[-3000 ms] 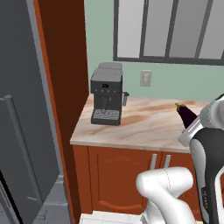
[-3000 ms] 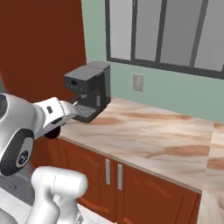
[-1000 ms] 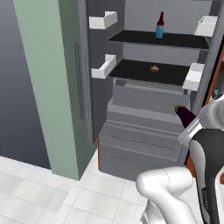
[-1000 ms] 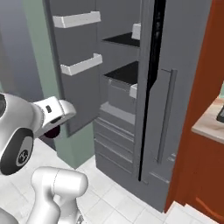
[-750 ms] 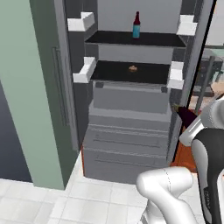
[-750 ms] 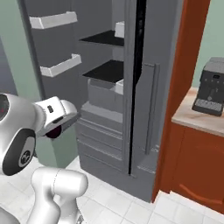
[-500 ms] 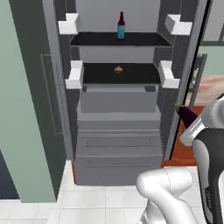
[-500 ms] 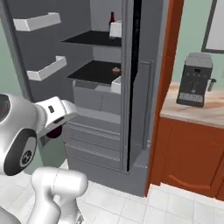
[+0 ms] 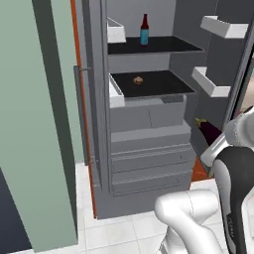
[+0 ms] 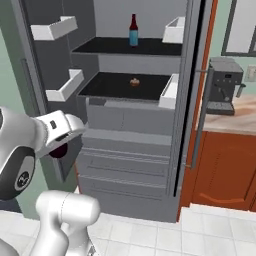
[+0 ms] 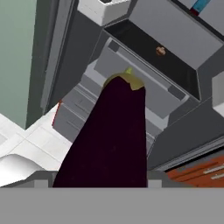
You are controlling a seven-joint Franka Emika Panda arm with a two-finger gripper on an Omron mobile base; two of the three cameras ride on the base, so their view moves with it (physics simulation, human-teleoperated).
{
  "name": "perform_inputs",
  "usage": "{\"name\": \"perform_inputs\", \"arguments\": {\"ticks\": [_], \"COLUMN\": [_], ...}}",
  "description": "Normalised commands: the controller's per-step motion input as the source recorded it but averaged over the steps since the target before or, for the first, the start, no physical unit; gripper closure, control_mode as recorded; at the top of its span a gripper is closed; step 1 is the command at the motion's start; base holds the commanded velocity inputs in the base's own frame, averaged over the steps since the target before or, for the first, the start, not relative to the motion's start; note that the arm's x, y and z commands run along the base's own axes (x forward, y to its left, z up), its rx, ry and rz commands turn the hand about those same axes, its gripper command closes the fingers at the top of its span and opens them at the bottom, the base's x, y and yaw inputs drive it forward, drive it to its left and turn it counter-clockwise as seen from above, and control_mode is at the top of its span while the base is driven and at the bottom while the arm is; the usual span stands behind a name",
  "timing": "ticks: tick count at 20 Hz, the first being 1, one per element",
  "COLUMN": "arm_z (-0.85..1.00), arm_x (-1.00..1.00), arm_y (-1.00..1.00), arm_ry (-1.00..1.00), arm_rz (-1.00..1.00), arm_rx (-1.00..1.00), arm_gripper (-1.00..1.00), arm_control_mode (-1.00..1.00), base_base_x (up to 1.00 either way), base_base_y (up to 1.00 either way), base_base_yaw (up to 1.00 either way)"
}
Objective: Place the beer on the top shelf of the fridge to keep it out of children's reach, and place the mushroom and eggplant on lower shelves for easy access.
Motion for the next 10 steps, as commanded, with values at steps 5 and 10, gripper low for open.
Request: {"name": "perform_inputs", "arguments": {"ticks": [5,10], "arm_z": [0.0,0.0], "arm_x": [0.0,0.0], "arm_y": [0.0,0.0], "arm_ry": [0.0,0.0], "arm_rz": [0.0,0.0], "arm_rx": [0.0,0.0], "arm_gripper": [1.0,1.0], "arm_control_mode": [1.0,1.0], "base_base_x": [0.45,0.53], "base_base_y": [-0.04,-0.22], "base_base_yaw": [-0.11,-0.01]}}
